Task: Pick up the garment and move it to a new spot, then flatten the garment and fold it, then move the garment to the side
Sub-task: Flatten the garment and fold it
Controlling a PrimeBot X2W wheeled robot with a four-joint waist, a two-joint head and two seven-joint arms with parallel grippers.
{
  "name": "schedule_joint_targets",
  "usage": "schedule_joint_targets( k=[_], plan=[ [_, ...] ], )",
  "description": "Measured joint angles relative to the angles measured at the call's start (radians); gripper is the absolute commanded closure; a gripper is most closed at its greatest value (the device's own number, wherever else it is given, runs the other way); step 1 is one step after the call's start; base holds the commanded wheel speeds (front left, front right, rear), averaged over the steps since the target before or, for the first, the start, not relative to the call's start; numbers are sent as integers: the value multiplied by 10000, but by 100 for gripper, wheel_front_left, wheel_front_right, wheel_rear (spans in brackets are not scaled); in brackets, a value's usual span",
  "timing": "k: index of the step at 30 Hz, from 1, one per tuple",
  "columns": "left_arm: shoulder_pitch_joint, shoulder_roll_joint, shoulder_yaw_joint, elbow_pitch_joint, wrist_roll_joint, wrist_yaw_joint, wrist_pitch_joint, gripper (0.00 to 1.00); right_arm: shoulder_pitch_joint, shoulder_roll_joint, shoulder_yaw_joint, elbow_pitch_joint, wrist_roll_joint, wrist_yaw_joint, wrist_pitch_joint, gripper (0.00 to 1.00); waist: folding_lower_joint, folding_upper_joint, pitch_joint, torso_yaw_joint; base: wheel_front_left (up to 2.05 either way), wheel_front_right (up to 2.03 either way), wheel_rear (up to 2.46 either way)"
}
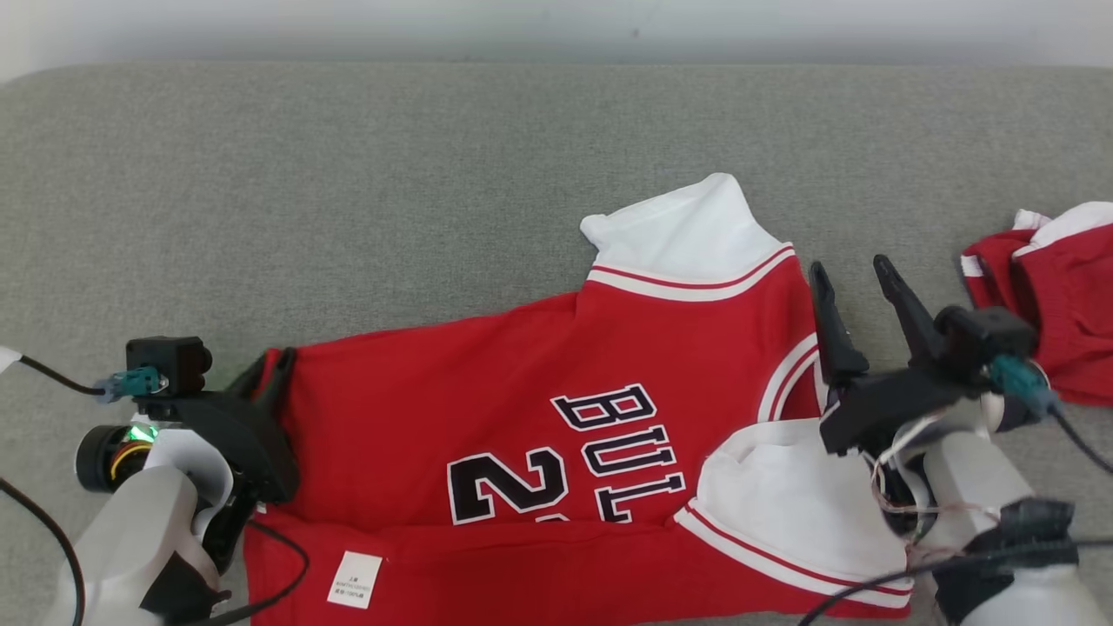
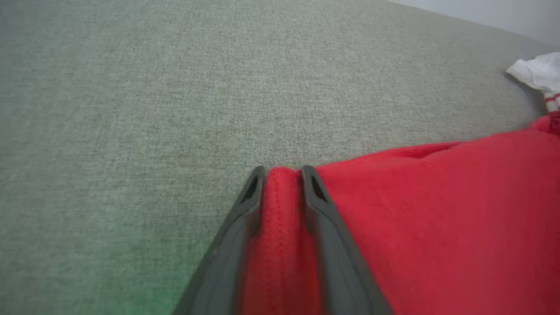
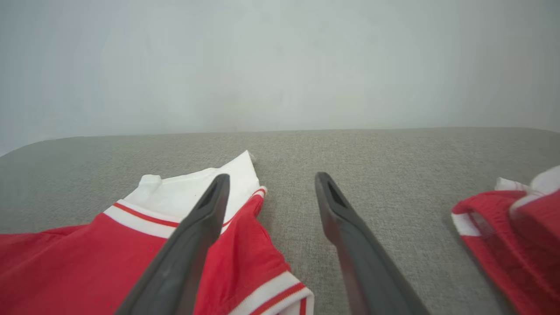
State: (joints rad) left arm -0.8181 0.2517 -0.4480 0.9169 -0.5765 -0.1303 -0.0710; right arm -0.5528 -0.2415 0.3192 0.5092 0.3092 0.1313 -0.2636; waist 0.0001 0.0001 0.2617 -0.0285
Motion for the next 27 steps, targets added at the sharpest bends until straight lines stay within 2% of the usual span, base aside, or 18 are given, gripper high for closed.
schedule_joint_targets(
  k=[5, 9, 16, 20, 27],
  plan=[
    [-2, 98, -604, -253, -585, -2, -290, 100, -1579, -500, 1074, 1478, 876, 0, 290, 0, 0, 0, 92, 210, 0, 0, 0],
    [-45, 171, -1149, -403, -771, -2, -792, 100, -2848, -732, 1941, 2387, 1779, 0, 1126, 0, 0, 0, 207, 410, 0, 0, 0],
    [-265, -115, -1896, -230, -1198, -2, -1290, 100, -4338, -947, 3068, 3590, 3049, 0, 2426, 0, 0, 0, 391, 872, 0, 0, 0],
    [-398, -238, -2213, -96, -1419, -2, -1430, 100, -4934, -949, 3308, 4462, 3499, 0, 3147, 0, -1, 0, 487, 1099, 0, 0, 0],
    [-694, -364, -2692, 105, -1850, -4, -1662, 100, -5733, -656, 3526, 5511, 3904, 0, 3668, 0, -1, 0, 751, 1282, 0, 0, 0]
  ],
)
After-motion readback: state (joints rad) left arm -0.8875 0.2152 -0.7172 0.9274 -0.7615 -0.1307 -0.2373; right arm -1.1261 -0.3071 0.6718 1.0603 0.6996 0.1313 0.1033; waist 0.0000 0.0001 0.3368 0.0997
